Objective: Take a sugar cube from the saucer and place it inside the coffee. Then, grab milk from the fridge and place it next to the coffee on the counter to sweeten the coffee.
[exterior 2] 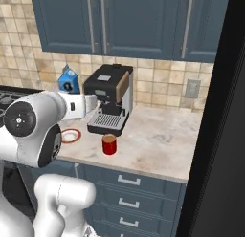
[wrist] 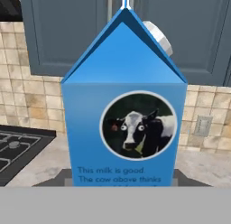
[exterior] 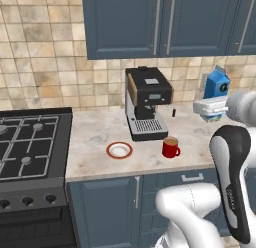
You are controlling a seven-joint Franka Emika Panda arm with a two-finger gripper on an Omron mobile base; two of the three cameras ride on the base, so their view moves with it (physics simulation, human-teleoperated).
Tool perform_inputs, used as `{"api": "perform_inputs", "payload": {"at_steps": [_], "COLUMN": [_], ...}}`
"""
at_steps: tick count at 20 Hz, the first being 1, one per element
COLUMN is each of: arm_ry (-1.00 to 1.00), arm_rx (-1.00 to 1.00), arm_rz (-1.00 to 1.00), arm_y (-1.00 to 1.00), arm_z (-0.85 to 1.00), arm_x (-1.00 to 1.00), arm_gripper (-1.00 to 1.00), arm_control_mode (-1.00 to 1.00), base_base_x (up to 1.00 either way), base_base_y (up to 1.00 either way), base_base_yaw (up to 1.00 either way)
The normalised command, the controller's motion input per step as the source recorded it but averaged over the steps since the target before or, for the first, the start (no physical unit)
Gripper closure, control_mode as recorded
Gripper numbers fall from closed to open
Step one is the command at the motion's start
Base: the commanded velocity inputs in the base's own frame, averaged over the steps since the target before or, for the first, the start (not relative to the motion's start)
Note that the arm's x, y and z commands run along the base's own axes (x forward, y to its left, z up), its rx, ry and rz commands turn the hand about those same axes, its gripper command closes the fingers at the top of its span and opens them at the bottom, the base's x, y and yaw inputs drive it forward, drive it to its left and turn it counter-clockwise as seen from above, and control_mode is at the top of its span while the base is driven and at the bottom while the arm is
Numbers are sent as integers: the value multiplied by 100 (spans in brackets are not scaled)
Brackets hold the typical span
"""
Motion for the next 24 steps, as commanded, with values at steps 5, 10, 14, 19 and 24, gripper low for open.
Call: {"api": "perform_inputs", "payload": {"at_steps": [5,10,14,19,24], "arm_ry": [0,-1,0,0,1], "arm_rx": [12,0,-10,-16,-3], "arm_rz": [25,8,15,12,11], "arm_y": [-100,-58,-30,-6,0], "arm_z": [-10,-58,-96,-81,-68], "arm_x": [61,61,56,28,34], "arm_gripper": [100,100,100,100,100], "arm_control_mode": [-100,-100,-100,-100,-100], "base_base_x": [0,0,0,0,0], "base_base_y": [0,0,0,0,0], "base_base_yaw": [0,0,0,0,0]}}
